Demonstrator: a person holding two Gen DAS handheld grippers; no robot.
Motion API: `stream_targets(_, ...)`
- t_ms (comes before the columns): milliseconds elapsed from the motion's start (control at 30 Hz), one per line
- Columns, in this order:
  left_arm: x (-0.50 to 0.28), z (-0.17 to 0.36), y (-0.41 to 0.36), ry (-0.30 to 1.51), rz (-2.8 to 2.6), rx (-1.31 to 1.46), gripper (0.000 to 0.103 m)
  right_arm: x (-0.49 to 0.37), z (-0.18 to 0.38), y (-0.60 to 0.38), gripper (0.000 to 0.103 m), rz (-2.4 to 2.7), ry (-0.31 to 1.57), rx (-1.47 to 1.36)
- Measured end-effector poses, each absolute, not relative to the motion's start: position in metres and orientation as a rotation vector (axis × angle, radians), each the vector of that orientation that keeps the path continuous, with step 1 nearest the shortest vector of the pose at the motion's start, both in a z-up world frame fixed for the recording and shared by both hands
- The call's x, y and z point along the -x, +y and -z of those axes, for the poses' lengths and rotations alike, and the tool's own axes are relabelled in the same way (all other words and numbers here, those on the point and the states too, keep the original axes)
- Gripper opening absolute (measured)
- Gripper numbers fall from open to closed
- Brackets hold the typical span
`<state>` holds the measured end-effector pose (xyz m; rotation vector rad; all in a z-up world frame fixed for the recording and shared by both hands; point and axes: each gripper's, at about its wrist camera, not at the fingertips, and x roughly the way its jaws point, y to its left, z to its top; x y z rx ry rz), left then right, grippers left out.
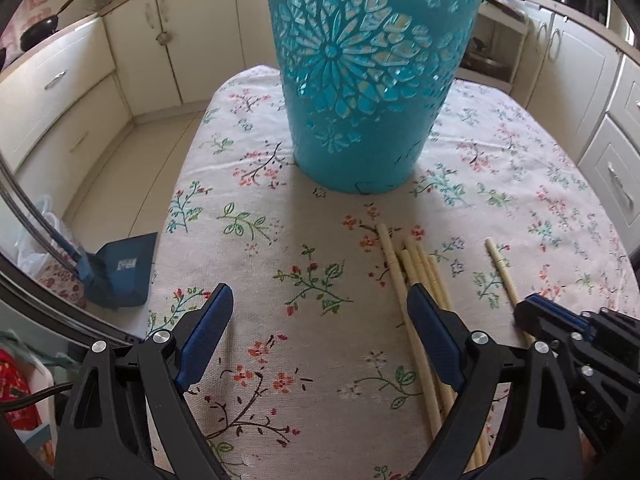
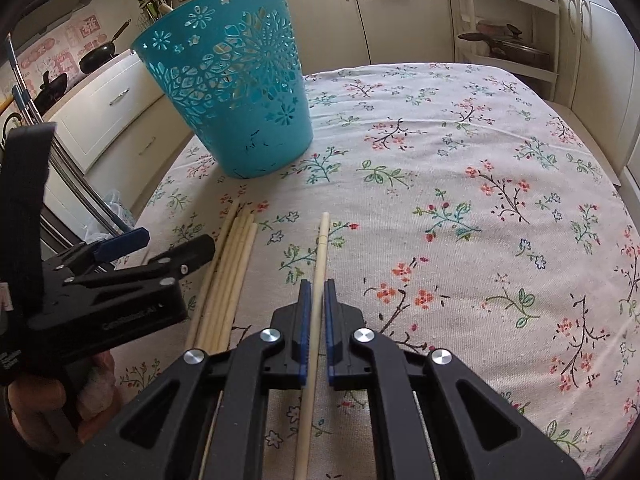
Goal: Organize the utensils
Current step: 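Lower the left tool onto a chopstick and close its fingers, then lift the chopstick with the left tool and drop it into the teal basket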
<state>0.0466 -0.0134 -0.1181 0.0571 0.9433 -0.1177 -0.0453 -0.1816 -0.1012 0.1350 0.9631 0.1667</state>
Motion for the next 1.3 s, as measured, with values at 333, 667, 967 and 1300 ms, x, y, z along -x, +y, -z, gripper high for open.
stream_targets(333,-0.053,0.122,-0.024,0.977,0.114,-0.081,0.075,0.046,0.100,-0.183,0.008,-0.171,0.962,-0.144)
stream_targets(667,-0.047,0.114,-0.033,1.051,0.267,-0.053,0.007,0.044,0.101,-0.185,0.008,-0.175,0.948,-0.164)
stream_targets(967,-0.014,0.070,-0.021,1.082,0.425,0.028,0.005,0.045,0.101,-0.190,0.008,-0.184,0.946,-0.191)
stream_targets(1300,-0.006,-0.053,0.008,0.851,0.511,0.144,0.005,0.044,0.102,-0.194,0.008,-0.188,0.950,-0.225)
